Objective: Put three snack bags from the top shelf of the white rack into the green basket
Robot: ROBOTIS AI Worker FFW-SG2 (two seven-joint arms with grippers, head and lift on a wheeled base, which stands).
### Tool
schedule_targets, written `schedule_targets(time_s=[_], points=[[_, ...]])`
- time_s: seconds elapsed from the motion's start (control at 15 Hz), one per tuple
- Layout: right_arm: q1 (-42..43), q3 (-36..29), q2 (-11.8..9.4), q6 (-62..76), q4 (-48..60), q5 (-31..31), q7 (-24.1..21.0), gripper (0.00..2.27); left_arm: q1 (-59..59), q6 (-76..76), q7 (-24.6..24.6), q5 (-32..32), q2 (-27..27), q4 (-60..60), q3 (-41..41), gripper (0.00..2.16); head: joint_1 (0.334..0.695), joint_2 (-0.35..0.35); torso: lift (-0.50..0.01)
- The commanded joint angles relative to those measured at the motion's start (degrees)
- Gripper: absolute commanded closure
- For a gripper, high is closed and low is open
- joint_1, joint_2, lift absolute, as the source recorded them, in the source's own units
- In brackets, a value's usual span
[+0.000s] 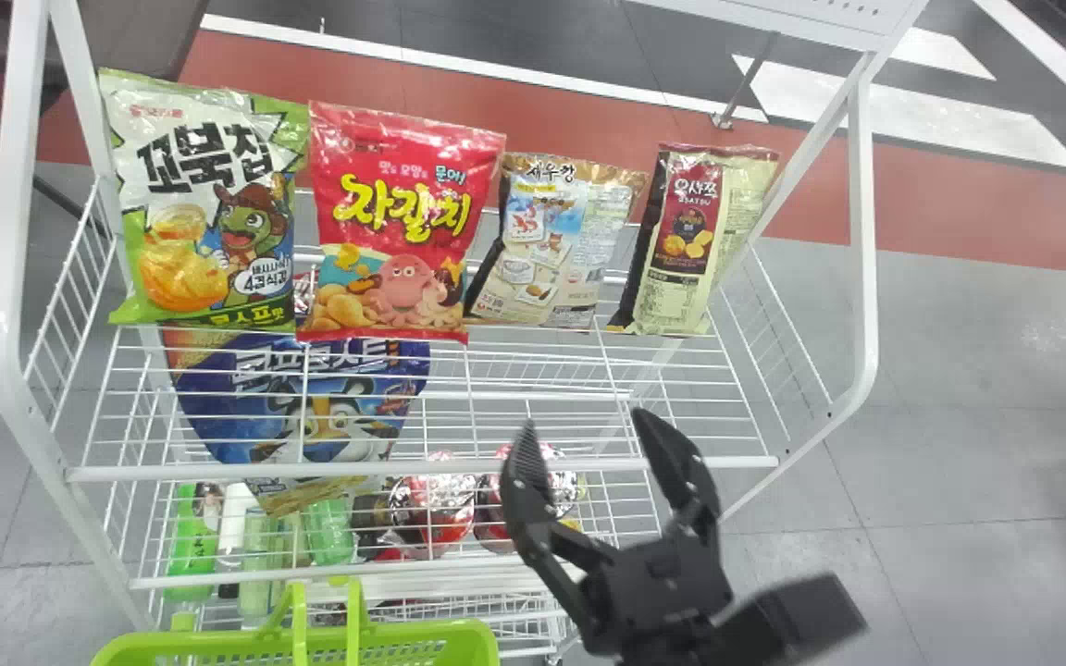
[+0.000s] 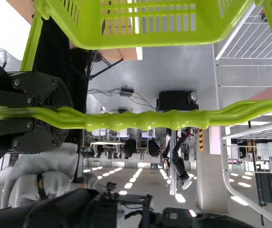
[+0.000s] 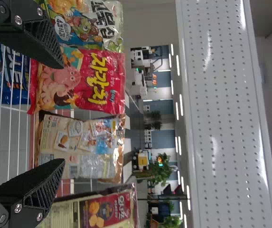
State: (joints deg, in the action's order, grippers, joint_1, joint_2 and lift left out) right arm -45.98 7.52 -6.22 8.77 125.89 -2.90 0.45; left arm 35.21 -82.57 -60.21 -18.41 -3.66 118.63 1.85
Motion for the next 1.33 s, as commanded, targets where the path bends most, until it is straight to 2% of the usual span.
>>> schedule_targets(time_s=[0.0, 0.13, 0.2, 0.4, 0.53, 0.6, 0.67, 0.8, 1.07, 1.27], points=[[9.24, 3.46, -0.02, -13.65, -0.29, 0.09, 0.16, 0.12, -0.41, -0.01, 0.00, 0.22, 0.05, -0.07, 0.17, 2.15, 0.695, -0.350, 0.000], [17.24, 7.07, 0.16, -20.86, -2.75, -0.44, -0.01, 0.12, -1.20, -0.71, -0.08, 0.31, -0.04, -0.24, 0.43, 2.15, 0.695, -0.350, 0.000], [21.55, 9.35, 0.34, -23.85, -4.68, -0.44, -0.01, 0.12, -1.29, -0.54, -0.08, 0.40, -0.04, -0.24, 0.52, 2.15, 0.695, -0.284, 0.000], [31.57, 15.50, 1.21, -27.54, -10.75, -1.05, -0.19, 0.12, -1.55, -0.71, -0.08, 0.48, -0.04, -0.42, 0.70, 2.15, 0.695, -0.158, 0.000], [37.10, 17.96, 3.32, -27.37, -16.73, -0.53, -0.28, 0.12, -1.73, -0.54, -0.08, 0.48, -0.04, -0.77, 0.78, 2.15, 0.695, -0.079, 0.000], [39.21, 18.49, 4.38, -27.37, -19.19, -0.61, -0.28, 0.12, -1.81, -0.54, -0.08, 0.48, -0.04, -0.94, 0.87, 2.15, 0.695, -0.015, 0.000], [41.50, 18.67, 5.52, -27.37, -22.00, -1.67, -0.28, 0.12, -1.81, -0.54, -0.08, 0.48, -0.04, -0.94, 0.78, 2.15, 0.695, 0.008, 0.000], [45.89, 18.84, 5.87, -27.19, -26.66, -5.45, 0.08, 0.12, -1.90, -0.54, -0.17, 0.48, -0.12, -0.94, 0.87, 2.15, 0.695, 0.059, 0.000], [52.92, 18.23, 5.87, -27.54, -31.93, -11.86, 0.25, 0.13, -2.96, -1.24, -0.79, 0.48, -0.47, -1.56, 0.52, 2.15, 0.695, 0.084, 0.000], [55.47, 18.05, 6.28, -29.83, -34.30, -12.57, 0.78, 0.13, -4.36, -1.59, -1.31, 0.40, -0.74, -2.44, 0.78, 2.15, 0.695, 0.086, 0.000]])
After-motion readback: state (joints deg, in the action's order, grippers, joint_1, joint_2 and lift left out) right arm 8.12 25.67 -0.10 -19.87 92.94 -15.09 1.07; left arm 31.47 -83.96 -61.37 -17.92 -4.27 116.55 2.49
